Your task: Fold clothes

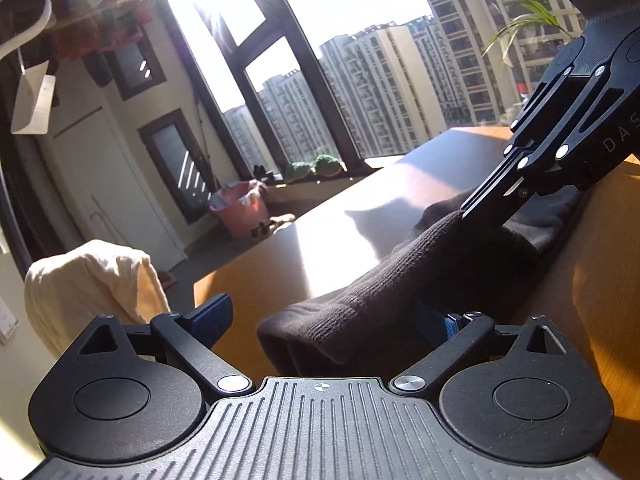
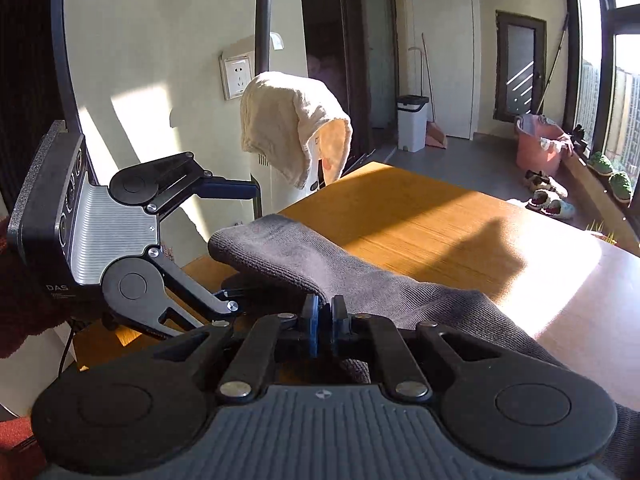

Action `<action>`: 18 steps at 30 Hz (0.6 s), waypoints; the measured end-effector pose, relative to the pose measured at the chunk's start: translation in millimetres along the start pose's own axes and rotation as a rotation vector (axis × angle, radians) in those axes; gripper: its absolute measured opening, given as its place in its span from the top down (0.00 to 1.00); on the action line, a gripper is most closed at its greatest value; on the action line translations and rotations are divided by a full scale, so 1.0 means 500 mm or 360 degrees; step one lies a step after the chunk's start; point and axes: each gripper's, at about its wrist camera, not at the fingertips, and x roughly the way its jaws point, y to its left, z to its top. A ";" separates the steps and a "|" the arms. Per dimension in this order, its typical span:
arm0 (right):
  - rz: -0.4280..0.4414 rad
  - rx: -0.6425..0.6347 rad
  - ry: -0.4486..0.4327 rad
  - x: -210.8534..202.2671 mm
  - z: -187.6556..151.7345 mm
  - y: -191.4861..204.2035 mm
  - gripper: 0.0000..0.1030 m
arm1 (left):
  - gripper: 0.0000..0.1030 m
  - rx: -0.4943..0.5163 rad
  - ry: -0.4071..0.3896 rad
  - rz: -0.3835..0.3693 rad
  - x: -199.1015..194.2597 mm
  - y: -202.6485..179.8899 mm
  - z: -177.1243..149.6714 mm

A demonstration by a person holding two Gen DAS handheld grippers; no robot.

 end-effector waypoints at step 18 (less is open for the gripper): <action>-0.1020 0.0718 -0.0124 -0.201 -0.214 -0.253 0.75 | 0.63 -0.0122 0.0100 -0.0066 0.018 0.001 -0.012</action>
